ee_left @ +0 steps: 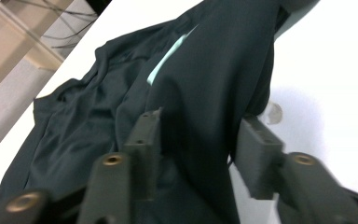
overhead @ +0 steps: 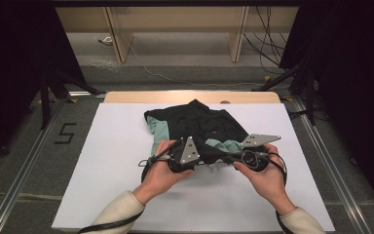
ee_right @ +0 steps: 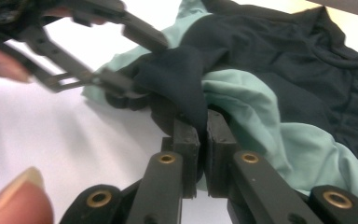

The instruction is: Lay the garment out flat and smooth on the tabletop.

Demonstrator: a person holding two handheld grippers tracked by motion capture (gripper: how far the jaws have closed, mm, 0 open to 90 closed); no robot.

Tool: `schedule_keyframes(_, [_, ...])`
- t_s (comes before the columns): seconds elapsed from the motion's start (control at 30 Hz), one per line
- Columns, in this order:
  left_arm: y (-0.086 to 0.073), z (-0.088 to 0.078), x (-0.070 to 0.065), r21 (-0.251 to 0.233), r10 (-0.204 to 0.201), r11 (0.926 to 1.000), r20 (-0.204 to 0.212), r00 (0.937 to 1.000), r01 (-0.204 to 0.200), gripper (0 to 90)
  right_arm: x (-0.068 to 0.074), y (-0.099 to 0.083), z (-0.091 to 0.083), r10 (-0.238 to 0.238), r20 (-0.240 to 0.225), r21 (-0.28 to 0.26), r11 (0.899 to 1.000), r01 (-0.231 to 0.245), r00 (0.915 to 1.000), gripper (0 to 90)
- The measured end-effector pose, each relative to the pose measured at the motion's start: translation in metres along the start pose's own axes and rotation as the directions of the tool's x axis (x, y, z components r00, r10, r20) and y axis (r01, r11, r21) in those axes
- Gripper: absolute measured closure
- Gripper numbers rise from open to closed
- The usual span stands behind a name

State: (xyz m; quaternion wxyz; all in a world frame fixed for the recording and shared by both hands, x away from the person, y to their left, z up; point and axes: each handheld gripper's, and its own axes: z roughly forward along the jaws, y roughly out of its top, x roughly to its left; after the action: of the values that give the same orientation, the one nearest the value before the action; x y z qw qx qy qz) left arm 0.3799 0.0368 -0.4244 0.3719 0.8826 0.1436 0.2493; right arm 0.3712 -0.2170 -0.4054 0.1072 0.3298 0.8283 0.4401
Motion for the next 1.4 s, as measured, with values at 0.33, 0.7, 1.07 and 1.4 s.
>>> schedule_keyframes(0.33, [-0.033, -0.012, -0.028, 0.098, -0.003, 0.9952, -0.026, 0.9997, 0.005, 48.2, 0.001, 0.003, 0.006, 0.015, 0.023, -0.032, 0.999, -0.015, 0.9996, 85.5])
schedule_keyframes(0.7, [-0.052, 0.019, -0.019, 0.157, 0.014, 0.9875, -0.158, 0.9874, 0.011, 55.9, 0.006, 0.005, 0.010, 0.028, -0.002, -0.050, 0.998, -0.028, 0.9996, 85.4])
schedule_keyframes(1.07, [-0.044, -0.024, 0.001, 0.076, -0.110, 0.9898, -0.133, 0.9851, 0.120, 84.3, 0.002, 0.002, 0.010, 0.054, -0.002, -0.038, 0.998, -0.054, 0.9986, 85.2])
schedule_keyframes(1.4, [-0.040, -0.102, 0.011, -0.051, -0.212, 0.9771, -0.141, 0.9671, 0.206, 84.3, 0.016, 0.004, 0.008, 0.081, -0.094, 0.011, 0.997, -0.081, 0.9922, 85.2])
